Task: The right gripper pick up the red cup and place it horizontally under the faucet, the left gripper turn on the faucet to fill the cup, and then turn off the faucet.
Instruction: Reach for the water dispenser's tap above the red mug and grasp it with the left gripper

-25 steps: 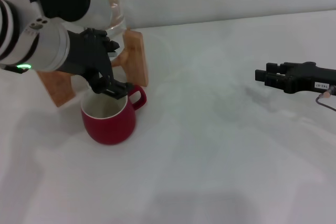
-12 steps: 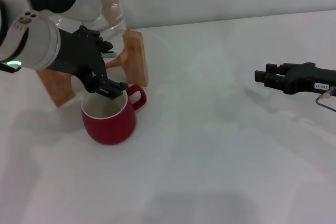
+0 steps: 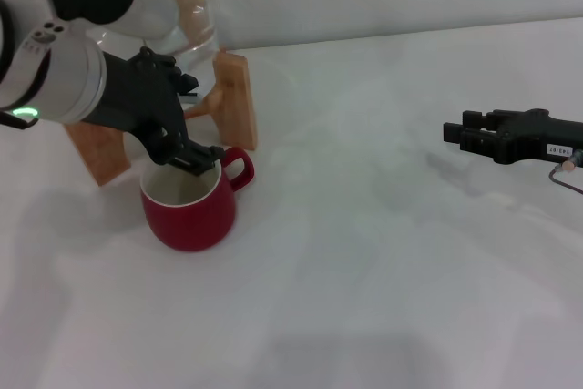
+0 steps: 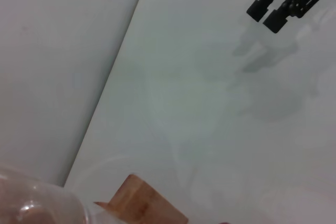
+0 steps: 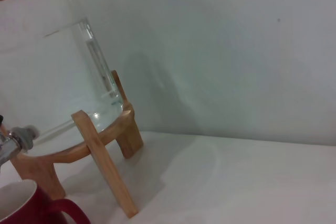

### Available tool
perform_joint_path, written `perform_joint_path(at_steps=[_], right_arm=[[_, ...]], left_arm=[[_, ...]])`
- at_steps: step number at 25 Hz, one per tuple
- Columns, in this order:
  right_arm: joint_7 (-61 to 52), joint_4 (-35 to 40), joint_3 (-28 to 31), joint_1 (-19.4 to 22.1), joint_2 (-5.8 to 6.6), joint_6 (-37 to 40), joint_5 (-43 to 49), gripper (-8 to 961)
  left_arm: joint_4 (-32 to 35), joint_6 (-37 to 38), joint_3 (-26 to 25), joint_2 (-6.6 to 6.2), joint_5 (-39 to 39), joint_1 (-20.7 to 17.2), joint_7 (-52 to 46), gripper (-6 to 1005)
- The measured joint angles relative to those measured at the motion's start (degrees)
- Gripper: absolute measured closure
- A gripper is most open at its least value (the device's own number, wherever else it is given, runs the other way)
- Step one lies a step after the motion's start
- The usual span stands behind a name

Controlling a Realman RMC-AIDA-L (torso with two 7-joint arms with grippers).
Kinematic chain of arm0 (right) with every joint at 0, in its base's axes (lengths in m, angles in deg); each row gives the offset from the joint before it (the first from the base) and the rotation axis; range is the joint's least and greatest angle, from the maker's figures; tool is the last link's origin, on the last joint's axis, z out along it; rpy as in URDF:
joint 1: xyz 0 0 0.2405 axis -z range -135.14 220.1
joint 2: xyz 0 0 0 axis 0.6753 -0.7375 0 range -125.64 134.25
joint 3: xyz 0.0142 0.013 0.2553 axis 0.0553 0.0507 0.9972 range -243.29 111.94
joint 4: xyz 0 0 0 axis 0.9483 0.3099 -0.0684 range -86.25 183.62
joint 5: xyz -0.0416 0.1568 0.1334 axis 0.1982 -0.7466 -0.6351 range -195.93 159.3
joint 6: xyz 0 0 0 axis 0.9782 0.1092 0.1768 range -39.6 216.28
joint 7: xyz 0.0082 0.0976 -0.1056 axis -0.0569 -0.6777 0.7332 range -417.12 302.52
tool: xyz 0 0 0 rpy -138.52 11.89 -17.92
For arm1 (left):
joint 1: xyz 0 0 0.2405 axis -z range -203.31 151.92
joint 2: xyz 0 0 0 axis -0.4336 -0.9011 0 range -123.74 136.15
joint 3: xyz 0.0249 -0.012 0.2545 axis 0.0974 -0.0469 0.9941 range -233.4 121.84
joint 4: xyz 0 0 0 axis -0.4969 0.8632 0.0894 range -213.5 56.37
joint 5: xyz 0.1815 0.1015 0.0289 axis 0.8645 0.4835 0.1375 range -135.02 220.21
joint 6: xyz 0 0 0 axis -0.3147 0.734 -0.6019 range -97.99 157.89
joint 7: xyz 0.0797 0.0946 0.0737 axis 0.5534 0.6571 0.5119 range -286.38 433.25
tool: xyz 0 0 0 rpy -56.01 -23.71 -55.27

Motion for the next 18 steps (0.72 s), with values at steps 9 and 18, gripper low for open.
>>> perform_joint_path(at_steps=[9,18], right_arm=[[0.0,0.0,0.0,0.1,0.00,0.0,0.0,517],[0.0,0.0,0.1,-0.1,0.00,-0.1,0.0,517]], left_arm=[[0.6,-0.5,0.5,0.09,-0.2,0.0,-0.2,120],[2.2,-1.9,0.4,0.07,-0.3,-0.4,-0.6,120]])
